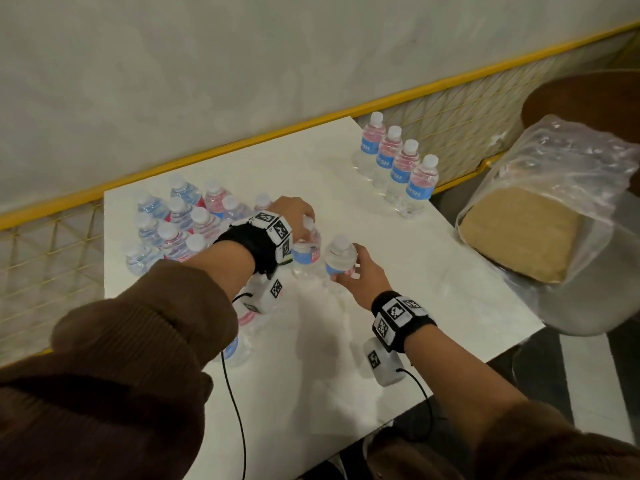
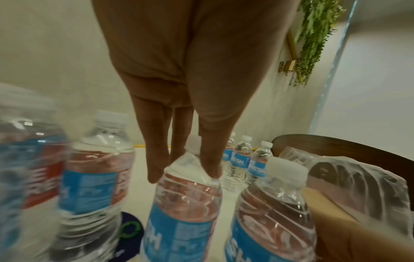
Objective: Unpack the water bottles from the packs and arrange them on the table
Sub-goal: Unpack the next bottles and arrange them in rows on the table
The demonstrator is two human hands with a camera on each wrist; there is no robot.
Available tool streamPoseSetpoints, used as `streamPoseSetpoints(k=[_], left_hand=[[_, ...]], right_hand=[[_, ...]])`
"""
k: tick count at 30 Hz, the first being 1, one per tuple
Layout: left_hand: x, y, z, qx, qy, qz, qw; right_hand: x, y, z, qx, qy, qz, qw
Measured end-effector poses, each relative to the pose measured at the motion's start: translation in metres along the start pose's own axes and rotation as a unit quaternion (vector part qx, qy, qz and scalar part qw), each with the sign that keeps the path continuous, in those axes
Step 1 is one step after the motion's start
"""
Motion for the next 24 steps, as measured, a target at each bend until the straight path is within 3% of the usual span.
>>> streamPoseSetpoints(k=[9,15,18,21,24], left_hand=[[0.014,-0.088,0.049,0.03,-0.074,-0.096,0.992],[0.033,-0.106,0.081,0.007,-0.106,-0.233,0.967],[0.066,-0.103,0.093,-0.015,-0.064,-0.313,0.948],[0.106,-0.096,0.106,-0.019,-0.007,-0.328,0.944],[0.126,-0.088,0.12,-0.006,-0.002,-0.335,0.942]], right_hand=[[-0.1,-0.047,0.019,0.05,-0.056,0.029,0.997],[-0.148,-0.061,0.038,0.041,-0.053,0.04,0.997],[-0.155,-0.075,0.037,0.069,-0.085,0.049,0.993],[-0.141,-0.098,0.032,0.127,-0.105,0.088,0.982],[-0.134,-0.121,0.026,0.162,-0.11,0.058,0.979]])
Point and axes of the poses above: each hand's wrist, its own z-axis towards the middle knuckle, its own x-axis out of the palm, y = z × x, the point moved 7 cm from there along z, towards the middle knuckle, and after that the axes turned 5 degrees about y, right-handed, at the moved point
